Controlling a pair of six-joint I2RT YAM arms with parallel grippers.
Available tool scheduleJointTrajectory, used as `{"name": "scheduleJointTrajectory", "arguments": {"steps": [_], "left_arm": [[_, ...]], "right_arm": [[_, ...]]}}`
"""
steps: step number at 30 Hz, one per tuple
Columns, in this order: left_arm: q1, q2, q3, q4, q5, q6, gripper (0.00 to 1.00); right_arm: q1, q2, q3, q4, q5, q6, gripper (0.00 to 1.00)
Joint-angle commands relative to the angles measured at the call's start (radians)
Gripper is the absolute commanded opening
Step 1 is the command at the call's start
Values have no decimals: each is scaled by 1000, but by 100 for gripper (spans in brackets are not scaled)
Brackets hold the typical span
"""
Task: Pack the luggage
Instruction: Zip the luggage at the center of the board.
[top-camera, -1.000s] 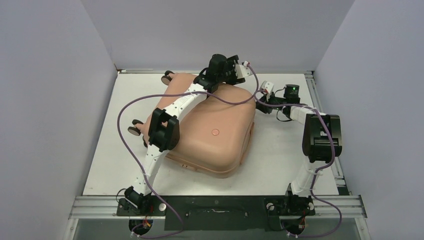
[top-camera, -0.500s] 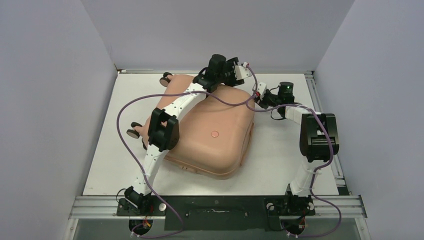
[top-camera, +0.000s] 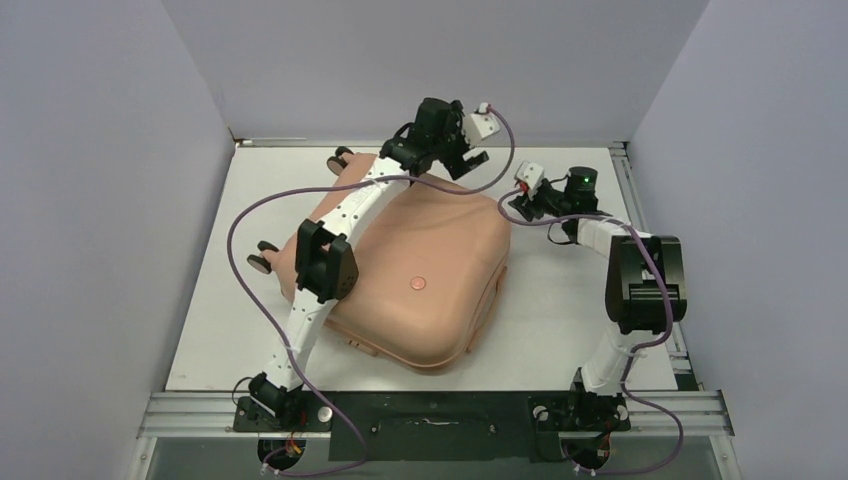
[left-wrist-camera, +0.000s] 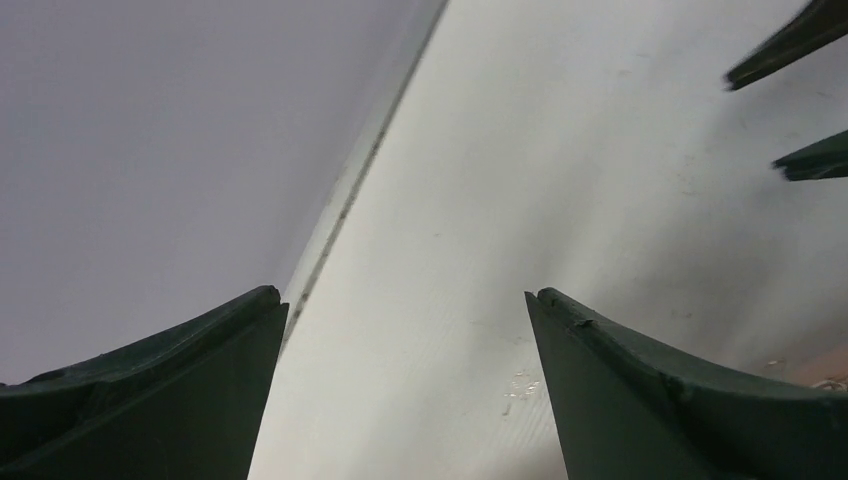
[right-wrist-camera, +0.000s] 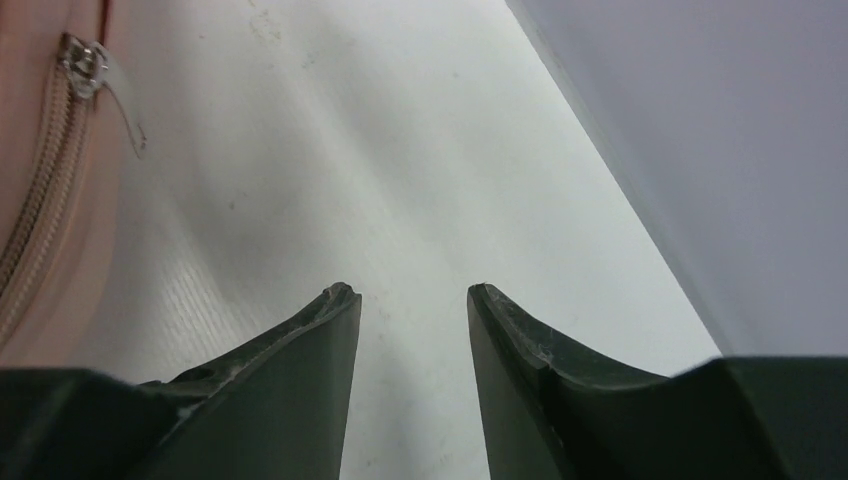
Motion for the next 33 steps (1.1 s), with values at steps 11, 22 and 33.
{"name": "scheduleJointTrajectory", "arguments": {"steps": [11,22,33], "left_arm": [[267,-676,-404,-354,-340,-183,96],[487,-1183,-944,-467,-344,-83,96],[601,-1376,-1019,-668,-264,50,96]], "right_arm": [[-112,-292,-100,39,98,370,58],[-55,-260,-3,-92,157,441,69],[41,-214,52,-192,227,415,69]]}}
